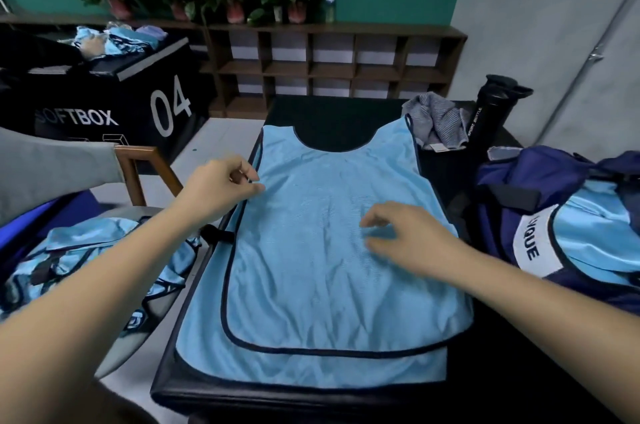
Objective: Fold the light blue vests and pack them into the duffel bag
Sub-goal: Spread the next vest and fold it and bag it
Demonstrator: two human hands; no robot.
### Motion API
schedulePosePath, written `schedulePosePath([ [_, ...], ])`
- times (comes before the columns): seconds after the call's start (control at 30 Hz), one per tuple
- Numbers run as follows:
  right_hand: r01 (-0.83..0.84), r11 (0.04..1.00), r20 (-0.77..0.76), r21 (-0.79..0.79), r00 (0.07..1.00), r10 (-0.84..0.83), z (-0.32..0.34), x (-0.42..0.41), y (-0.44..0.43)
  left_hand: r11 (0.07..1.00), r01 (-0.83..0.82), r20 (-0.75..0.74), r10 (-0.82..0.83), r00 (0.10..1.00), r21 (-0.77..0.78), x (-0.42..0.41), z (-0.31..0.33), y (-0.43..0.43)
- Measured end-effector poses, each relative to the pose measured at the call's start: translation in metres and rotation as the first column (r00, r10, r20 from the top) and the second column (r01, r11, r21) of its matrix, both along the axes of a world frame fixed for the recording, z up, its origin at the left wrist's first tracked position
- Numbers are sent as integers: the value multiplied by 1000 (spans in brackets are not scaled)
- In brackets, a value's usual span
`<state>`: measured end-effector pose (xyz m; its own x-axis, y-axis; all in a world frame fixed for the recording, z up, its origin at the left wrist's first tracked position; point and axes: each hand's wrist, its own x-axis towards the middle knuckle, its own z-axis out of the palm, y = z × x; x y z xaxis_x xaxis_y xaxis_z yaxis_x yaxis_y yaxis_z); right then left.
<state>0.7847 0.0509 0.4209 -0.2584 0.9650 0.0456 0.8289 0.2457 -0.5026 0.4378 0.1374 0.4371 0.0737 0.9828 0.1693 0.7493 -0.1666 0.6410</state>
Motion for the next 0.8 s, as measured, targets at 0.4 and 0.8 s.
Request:
schedulePosePath([
  [0.4, -330, 944, 228, 8, 920, 320, -15, 8, -104, 990, -49, -323, 3, 946, -134, -11, -16, -86],
  [0.8, -383, 920, 367, 81, 870, 330, -25, 0, -114, 942, -28, -233, -54, 971, -334, -16, -30, -109],
])
